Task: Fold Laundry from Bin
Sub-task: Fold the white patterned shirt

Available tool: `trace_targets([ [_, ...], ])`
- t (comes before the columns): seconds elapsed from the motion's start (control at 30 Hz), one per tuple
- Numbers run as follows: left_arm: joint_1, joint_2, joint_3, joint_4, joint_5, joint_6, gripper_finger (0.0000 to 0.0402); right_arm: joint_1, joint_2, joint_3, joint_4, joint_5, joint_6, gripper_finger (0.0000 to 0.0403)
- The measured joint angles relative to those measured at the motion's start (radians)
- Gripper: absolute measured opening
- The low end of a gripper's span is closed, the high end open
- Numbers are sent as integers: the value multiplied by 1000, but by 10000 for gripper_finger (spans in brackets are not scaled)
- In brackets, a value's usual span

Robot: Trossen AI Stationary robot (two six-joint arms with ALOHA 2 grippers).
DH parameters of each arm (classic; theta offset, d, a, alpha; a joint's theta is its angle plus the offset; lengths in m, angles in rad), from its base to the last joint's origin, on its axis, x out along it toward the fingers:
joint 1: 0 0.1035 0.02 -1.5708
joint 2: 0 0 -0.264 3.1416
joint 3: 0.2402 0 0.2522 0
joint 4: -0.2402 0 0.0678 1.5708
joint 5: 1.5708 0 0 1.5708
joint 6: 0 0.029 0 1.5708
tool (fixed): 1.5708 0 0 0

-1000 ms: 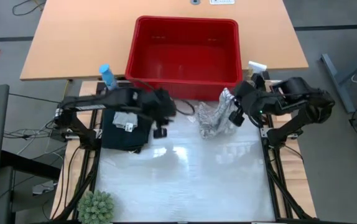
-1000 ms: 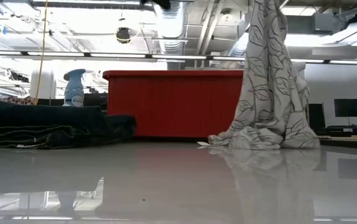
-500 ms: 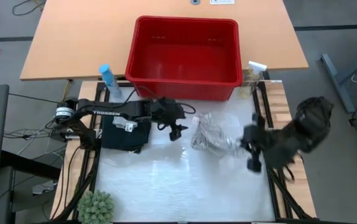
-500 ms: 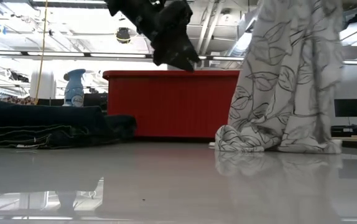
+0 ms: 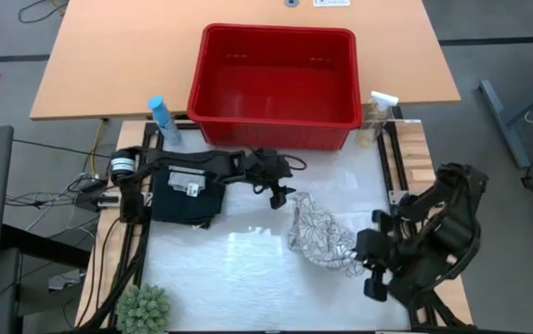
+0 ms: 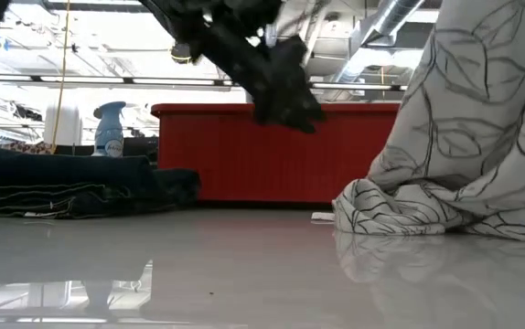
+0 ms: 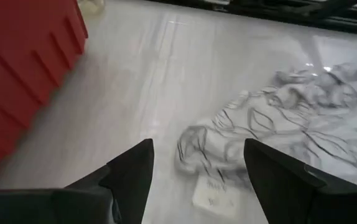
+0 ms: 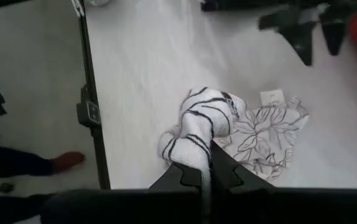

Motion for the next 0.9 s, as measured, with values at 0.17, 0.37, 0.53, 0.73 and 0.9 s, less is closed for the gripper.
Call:
trace_targets([
  [0.17,0,137,77,21,12,4,239,-10,52,0,11,-55,18,21],
  [0.37,0,304,208,-52,22,21,239,13,54,0,38,-68,98,21],
  [0.53,-11,431,376,-203,55,105,239,39,54,0,39,-66,148,21],
  [0.73,-23,539,567,-407,128,167,222,43,54,0,48,-65,154,21],
  [0.9,-21,548,647,-575,184,162,122,43,54,0,27,-63,150,21],
])
